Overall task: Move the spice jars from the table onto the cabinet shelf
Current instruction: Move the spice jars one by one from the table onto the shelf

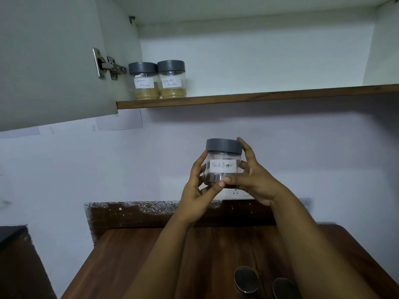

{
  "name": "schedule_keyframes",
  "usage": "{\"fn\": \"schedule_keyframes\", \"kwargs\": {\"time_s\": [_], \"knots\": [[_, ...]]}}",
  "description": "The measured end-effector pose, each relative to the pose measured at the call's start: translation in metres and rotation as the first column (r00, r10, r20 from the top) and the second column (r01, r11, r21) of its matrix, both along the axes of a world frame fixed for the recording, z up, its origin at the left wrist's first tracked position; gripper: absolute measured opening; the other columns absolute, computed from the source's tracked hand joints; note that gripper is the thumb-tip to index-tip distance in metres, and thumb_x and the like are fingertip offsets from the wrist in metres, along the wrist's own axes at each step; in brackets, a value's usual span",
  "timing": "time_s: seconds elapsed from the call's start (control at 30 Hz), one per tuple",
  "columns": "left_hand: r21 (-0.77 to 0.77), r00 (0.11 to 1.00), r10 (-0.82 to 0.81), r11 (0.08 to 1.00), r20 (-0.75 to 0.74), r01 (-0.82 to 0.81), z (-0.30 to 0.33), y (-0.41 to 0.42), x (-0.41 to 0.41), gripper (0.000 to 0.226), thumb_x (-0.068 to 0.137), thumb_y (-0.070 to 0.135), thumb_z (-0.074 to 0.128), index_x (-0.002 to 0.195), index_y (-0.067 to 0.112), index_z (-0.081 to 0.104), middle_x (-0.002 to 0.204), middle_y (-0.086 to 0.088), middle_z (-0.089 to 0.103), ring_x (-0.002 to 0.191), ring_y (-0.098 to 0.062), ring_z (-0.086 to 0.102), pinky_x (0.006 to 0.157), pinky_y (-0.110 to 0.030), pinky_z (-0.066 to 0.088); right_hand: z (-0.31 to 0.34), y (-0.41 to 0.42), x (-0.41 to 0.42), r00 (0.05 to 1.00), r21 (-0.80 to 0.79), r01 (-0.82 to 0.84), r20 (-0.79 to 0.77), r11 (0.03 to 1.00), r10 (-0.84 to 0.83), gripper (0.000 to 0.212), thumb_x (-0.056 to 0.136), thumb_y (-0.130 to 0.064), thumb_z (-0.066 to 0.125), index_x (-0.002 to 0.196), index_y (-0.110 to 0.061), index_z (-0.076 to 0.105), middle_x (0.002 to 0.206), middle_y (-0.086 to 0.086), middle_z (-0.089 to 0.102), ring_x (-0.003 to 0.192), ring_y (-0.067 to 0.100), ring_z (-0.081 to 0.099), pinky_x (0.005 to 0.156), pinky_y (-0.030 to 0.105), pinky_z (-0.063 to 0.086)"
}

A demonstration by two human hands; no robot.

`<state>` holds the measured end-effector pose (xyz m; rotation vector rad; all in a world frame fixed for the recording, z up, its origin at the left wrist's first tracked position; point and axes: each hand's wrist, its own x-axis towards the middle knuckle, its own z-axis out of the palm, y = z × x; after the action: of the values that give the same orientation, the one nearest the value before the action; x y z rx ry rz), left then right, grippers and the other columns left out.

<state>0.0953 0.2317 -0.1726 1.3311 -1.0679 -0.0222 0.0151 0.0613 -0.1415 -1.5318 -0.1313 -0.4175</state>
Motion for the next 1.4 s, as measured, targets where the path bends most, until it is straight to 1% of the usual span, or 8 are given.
{"fn": "schedule_keyframes", "kwargs": {"time_s": [0.27,0.37,0.47,0.6,0.8,0.9,1.03,1.4], "knots": [[-0.179,0.966,-0.022,0.981,0.258,0.07,0.124,0.006,0.011,0.073,0.095,0.024,0.059,0.15,0.047,0.016,0.151,0.015,0.038,0.137,-0.005,0.041,0.104,-0.022,0.043,0.142,0.008,-0.002,0.956,-0.269,0.052,0.292,0.962,0.029,0.112,0.062,-0.015,0.091,0.14,-0.061,0.025,0.131,0.013,0.053,0.115,0.023,0.065,0.088,0.038,0.056],[-0.201,0.922,0.091,0.979,0.375,-0.015,0.171,0.001,0.024,0.073,0.095,0.024,0.059,0.151,0.044,0.015,0.151,0.016,0.037,0.133,0.001,0.042,0.1,-0.015,0.042,0.194,0.005,0.008,0.949,-0.374,0.162,0.312,0.913,-0.041,0.113,0.06,-0.027,0.092,0.14,-0.063,0.019,0.135,0.009,0.051,0.114,0.017,0.065,0.091,0.034,0.055],[-0.162,0.877,0.22,0.973,0.428,-0.165,0.201,-0.007,0.044,0.074,0.094,0.034,0.061,0.152,0.042,0.016,0.153,0.01,0.036,0.137,-0.007,0.039,0.108,-0.031,0.041,0.225,-0.006,0.027,0.96,-0.428,0.202,0.264,0.881,-0.092,0.116,0.065,-0.026,0.087,0.145,-0.059,0.01,0.132,0.011,0.049,0.114,0.011,0.059,0.086,0.025,0.054],[-0.166,0.581,0.558,0.79,0.593,-0.59,0.201,-0.014,0.082,0.067,0.094,0.041,0.056,0.151,0.03,0.023,0.146,-0.001,0.043,0.132,-0.017,0.042,0.104,-0.036,0.04,0.232,-0.029,0.056,0.977,-0.522,0.213,0.101,0.826,-0.189,0.123,0.072,-0.009,0.084,0.149,-0.052,-0.002,0.134,0.02,0.046,0.115,0.026,0.057,0.088,0.03,0.051],[-0.405,0.432,0.829,0.553,0.354,-0.728,0.197,-0.012,0.134,0.016,0.094,0.023,0.053,0.107,0.013,0.054,0.088,0.0,0.063,0.081,-0.019,0.061,0.064,-0.027,0.045,0.242,-0.049,0.091,0.944,-0.674,0.201,-0.061,0.711,-0.325,0.125,0.077,-0.017,0.082,0.151,-0.042,-0.016,0.105,0.0,0.059,0.094,0.01,0.06,0.073,0.02,0.05],[-0.44,0.261,0.845,0.477,0.466,-0.761,0.186,-0.014,0.148,0.017,0.092,0.021,0.044,0.082,0.011,0.053,0.07,-0.004,0.055,0.065,-0.022,0.053,0.058,-0.027,0.032,0.246,-0.049,0.114,0.936,-0.656,0.196,-0.095,0.729,-0.338,0.124,0.079,-0.013,0.081,0.151,-0.041,-0.015,0.1,0.0,0.061,0.093,0.015,0.062,0.068,0.023,0.053],[-0.529,0.08,0.847,0.399,0.526,-0.749,0.173,-0.019,0.158,0.016,0.083,0.019,0.043,0.072,0.01,0.05,0.068,-0.006,0.049,0.062,-0.022,0.043,0.059,-0.029,0.029,0.244,-0.046,0.137,0.931,-0.666,0.207,-0.092,0.716,-0.354,0.122,0.08,-0.012,0.079,0.152,-0.039,-0.016,0.118,0.009,0.055,0.101,0.022,0.057,0.071,0.024,0.051],[-0.604,0.007,0.86,0.365,0.511,-0.709,0.172,-0.024,0.167,0.014,0.08,0.02,0.043,0.07,0.012,0.049,0.067,-0.003,0.048,0.06,-0.021,0.042,0.056,-0.03,0.03,0.238,-0.052,0.153,0.92,-0.771,0.252,0.005,0.584,-0.391,0.118,0.084,-0.03,0.076,0.152,-0.033,-0.021,0.138,0.015,0.053,0.106,0.017,0.051,0.094,0.026,0.036]]}}
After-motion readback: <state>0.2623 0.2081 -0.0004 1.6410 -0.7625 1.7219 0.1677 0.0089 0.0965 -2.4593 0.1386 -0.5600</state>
